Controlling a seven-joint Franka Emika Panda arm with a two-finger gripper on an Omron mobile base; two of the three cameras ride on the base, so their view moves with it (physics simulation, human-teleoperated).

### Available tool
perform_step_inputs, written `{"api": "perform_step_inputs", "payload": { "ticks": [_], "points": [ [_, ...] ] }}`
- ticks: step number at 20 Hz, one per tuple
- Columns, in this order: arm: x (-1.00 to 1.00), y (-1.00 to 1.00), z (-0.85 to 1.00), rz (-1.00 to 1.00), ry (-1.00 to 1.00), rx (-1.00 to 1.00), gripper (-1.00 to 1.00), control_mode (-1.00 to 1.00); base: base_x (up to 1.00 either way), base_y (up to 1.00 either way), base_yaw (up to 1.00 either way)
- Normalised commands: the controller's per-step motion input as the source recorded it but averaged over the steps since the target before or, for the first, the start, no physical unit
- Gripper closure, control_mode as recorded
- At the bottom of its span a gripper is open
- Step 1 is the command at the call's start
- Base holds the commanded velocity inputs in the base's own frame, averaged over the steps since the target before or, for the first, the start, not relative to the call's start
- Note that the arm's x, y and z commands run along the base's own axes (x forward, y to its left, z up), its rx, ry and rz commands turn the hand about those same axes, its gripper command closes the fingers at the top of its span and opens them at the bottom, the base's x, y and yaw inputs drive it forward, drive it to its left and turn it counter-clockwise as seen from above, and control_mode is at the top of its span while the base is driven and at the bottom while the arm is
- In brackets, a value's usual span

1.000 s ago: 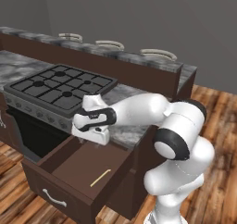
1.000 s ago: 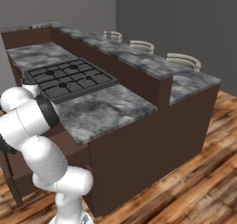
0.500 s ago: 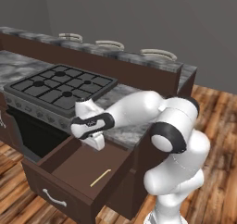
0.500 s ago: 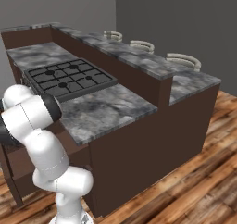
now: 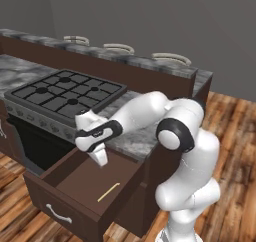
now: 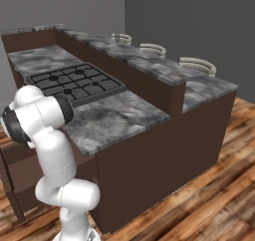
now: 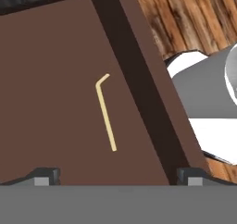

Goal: Take a straw from the drawer in front and place it inside the glass cup on the dining counter.

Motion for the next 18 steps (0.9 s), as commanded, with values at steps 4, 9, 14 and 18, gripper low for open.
{"api": "perform_step_inputs", "payload": {
  "ticks": [4, 9, 14, 18],
  "points": [
    [0.04, 0.00, -0.23, -0.04, 0.11, 0.00, -1.00, -1.00, 0.00, 0.00, 0.00],
    [0.04, 0.00, -0.42, 0.00, 0.07, -0.01, -1.00, -1.00, 0.00, 0.00, 0.00],
    [0.01, 0.00, -0.46, 0.00, 0.00, -0.03, -1.00, -1.00, 0.00, 0.00, 0.00],
    [0.04, 0.00, -0.31, 0.00, 0.00, 0.00, -1.00, -1.00, 0.00, 0.00, 0.00]
  ]
}}
